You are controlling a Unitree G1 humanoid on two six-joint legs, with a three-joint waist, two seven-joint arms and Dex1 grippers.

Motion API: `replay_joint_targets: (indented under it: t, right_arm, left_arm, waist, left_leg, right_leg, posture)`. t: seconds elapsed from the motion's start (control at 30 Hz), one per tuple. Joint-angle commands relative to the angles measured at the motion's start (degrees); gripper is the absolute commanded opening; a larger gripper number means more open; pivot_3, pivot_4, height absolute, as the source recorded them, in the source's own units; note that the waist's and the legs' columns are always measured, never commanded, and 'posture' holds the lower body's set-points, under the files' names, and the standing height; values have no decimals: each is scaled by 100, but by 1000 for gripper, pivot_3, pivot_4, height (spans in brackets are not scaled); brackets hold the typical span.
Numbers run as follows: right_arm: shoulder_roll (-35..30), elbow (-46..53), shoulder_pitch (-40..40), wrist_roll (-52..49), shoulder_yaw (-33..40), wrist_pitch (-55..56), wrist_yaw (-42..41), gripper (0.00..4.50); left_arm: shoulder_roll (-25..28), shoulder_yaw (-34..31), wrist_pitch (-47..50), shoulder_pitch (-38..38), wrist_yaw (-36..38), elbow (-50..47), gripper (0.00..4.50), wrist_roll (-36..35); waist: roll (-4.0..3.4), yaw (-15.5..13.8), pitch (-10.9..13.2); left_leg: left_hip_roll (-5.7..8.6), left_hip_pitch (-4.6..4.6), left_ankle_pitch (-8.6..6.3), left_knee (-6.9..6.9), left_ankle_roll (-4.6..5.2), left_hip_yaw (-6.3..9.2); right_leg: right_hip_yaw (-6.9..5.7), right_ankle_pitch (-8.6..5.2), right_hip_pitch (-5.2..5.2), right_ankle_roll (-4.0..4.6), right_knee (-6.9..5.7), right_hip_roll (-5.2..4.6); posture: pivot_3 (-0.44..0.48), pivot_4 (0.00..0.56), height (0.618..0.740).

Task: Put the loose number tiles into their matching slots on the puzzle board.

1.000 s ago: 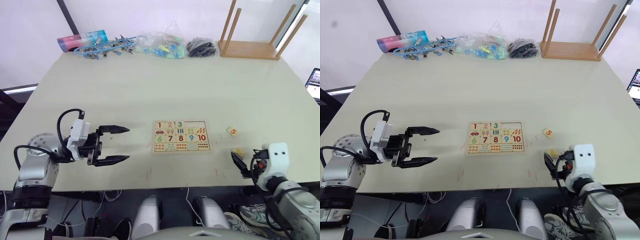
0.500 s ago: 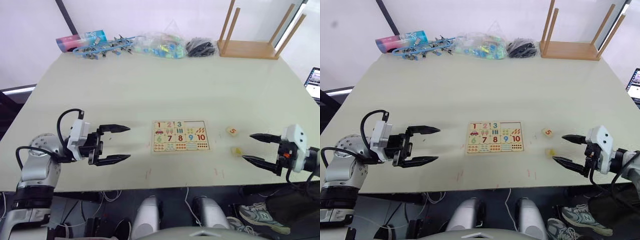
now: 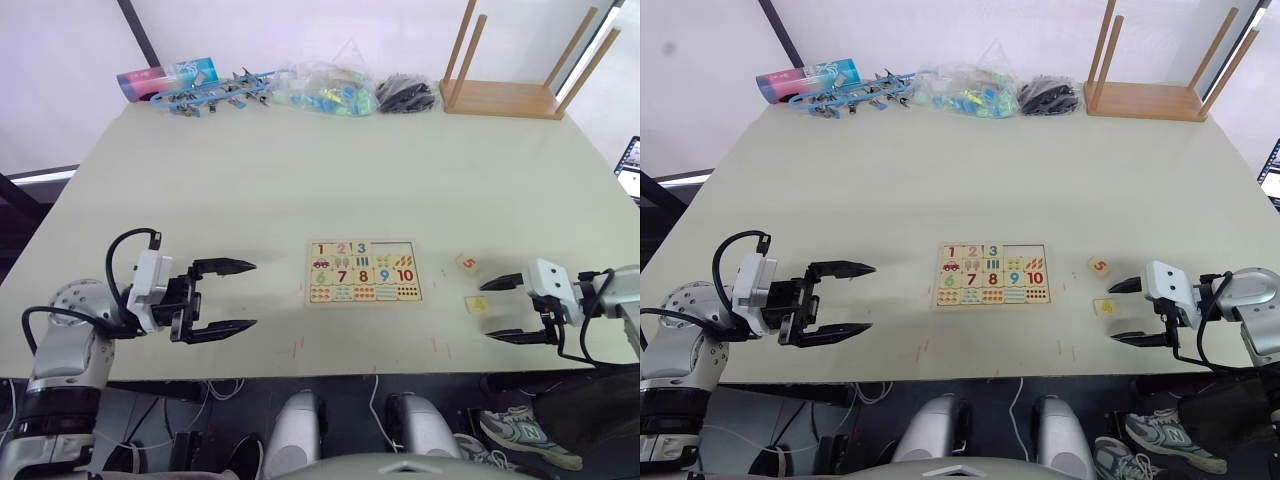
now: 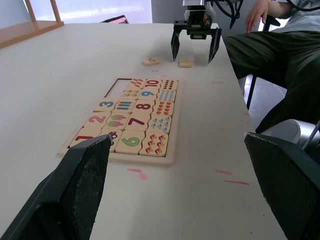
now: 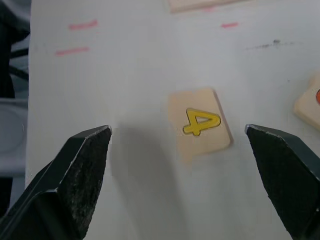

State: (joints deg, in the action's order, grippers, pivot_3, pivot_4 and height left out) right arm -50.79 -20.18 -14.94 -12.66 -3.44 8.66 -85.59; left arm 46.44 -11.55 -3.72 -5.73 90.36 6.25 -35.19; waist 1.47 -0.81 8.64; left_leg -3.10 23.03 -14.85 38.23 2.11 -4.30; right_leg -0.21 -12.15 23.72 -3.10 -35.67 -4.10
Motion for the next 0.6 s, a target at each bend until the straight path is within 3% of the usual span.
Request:
replay_joint_targets:
  t: [0.03, 0.6]
  right_arm:
    - [58, -196, -108, 6, 2, 382, -135, 4479]
    - [355, -1060, -551, 131, -191, 1118, -574, 4479]
  left_arm:
    - [50, -216, 6, 26, 78, -144, 4500, -131]
    - [56, -248, 45, -49, 148, -69, 4500, -107]
  waist:
    - [0, 11, 0]
    - [0, 18, -1]
  left_leg:
    - [1, -1, 0, 0, 0, -1]
    - [-1, -11, 0, 6, 0, -4]
  right_leg:
    - [0, 0, -2, 0, 0, 0]
    - [0, 1, -11, 0, -6, 2]
  posture:
    - [0, 150, 740]
    - [0, 150, 740]
